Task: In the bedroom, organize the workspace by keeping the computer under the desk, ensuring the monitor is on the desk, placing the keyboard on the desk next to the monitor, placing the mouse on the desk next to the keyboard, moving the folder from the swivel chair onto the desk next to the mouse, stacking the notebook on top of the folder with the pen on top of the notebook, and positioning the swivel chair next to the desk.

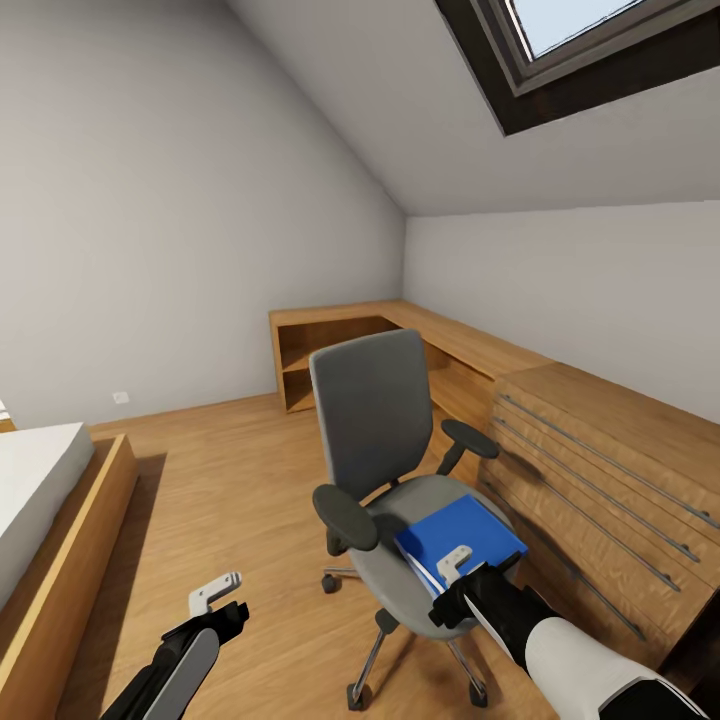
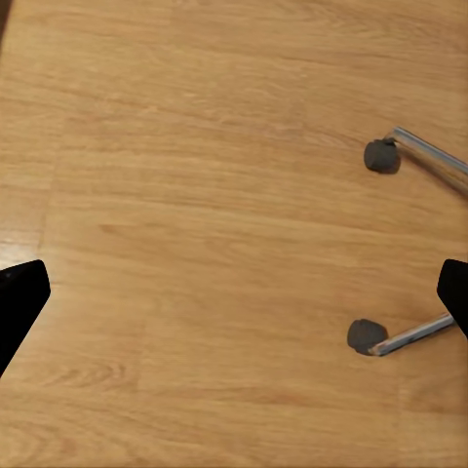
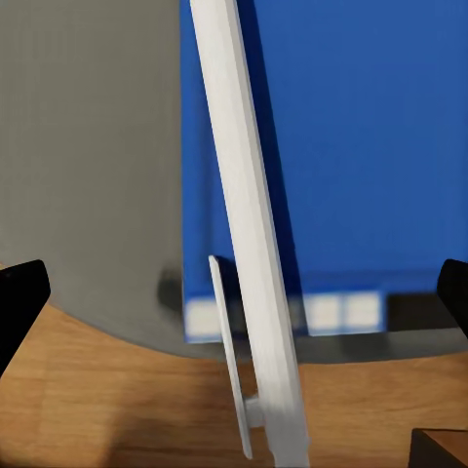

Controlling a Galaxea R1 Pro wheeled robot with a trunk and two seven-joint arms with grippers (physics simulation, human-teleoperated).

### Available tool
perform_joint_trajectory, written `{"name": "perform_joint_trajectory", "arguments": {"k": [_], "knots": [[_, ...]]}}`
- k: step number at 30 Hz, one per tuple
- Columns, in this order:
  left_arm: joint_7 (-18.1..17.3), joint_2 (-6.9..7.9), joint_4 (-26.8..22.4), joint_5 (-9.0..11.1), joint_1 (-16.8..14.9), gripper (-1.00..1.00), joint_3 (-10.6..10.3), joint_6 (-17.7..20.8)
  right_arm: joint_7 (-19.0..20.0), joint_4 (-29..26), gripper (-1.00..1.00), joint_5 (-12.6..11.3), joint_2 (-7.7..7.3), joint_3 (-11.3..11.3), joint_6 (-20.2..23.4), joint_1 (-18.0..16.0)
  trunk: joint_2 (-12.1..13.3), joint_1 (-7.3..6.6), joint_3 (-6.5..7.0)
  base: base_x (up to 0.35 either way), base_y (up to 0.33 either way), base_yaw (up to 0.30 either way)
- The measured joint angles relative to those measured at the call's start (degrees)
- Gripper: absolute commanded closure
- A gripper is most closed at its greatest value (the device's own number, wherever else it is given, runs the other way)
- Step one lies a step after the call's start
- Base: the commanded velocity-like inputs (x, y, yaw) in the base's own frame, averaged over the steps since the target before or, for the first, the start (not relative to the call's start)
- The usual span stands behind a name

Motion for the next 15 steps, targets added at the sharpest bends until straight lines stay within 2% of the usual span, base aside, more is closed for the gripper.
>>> {"name": "perform_joint_trajectory", "arguments": {"k": [15], "knots": [[-0.32,0.00,0.00,0.06,0.00,-1.00,0.00,0.00,0.00,0.00,-1.00,0.07,0.00,0.00,0.00,0.00,0.00,0.00,0.00,0.000,0.000,0.000]]}}
